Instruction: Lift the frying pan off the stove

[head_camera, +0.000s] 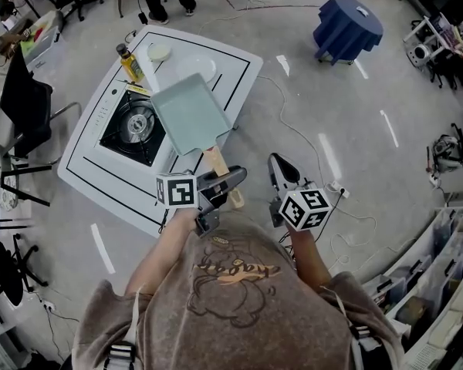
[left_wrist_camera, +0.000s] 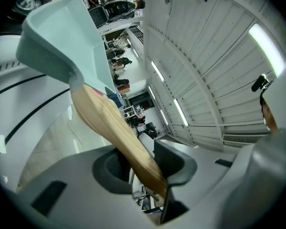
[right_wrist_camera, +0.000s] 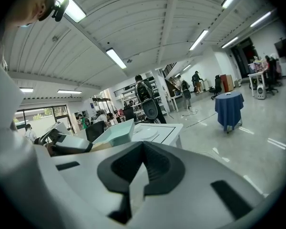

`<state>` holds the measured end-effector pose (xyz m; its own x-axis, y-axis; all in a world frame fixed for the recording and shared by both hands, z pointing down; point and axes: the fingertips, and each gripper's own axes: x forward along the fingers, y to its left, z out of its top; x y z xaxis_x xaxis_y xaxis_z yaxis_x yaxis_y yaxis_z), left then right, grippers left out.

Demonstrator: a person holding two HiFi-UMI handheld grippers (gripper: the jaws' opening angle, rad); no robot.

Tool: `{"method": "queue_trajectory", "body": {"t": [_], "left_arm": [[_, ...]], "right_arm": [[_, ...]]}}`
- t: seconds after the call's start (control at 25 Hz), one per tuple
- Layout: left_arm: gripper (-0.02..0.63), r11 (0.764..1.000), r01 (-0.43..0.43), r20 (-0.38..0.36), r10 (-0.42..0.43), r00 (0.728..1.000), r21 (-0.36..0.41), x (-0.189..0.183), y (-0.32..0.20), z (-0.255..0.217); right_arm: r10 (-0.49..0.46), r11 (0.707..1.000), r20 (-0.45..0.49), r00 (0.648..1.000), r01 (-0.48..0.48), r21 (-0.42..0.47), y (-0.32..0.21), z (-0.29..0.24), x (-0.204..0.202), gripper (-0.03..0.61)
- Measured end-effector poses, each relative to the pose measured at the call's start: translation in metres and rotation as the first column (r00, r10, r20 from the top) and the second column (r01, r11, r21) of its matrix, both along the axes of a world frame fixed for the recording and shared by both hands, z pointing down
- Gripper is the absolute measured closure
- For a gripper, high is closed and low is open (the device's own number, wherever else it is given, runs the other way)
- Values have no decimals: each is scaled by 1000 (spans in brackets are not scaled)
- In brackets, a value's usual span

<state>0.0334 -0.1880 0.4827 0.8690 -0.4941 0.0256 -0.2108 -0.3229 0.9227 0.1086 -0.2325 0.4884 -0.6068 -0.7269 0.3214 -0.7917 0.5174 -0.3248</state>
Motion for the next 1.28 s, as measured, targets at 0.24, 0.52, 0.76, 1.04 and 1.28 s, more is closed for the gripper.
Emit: {"method": "queue_trajectory", "body": {"t": [0.24, 0.52, 0.76, 1.04, 1.28], "left_arm": [[474, 999, -42, 11, 42, 999, -4, 8, 3, 7], [472, 998, -60, 0, 60, 998, -11, 12, 6, 7], [472, 998, -58, -8, 58, 998, -8, 13, 5, 6], [472, 998, -59, -14, 59, 998, -2, 13, 6, 4], [471, 998, -61, -16, 61, 998, -3, 12, 5, 4]], "right_arm": [[19, 1000, -6, 1000, -19, 5, -2, 1, 3, 578], [36, 999, -12, 999, -36, -1, 2, 4, 10, 578], [32, 999, -16, 999, -32, 2, 2, 3, 10, 578], [28, 1000, -24, 999, -27, 5, 3, 5, 10, 578], [7, 1000, -33, 999, -7, 19, 4, 2, 8, 580]]}}
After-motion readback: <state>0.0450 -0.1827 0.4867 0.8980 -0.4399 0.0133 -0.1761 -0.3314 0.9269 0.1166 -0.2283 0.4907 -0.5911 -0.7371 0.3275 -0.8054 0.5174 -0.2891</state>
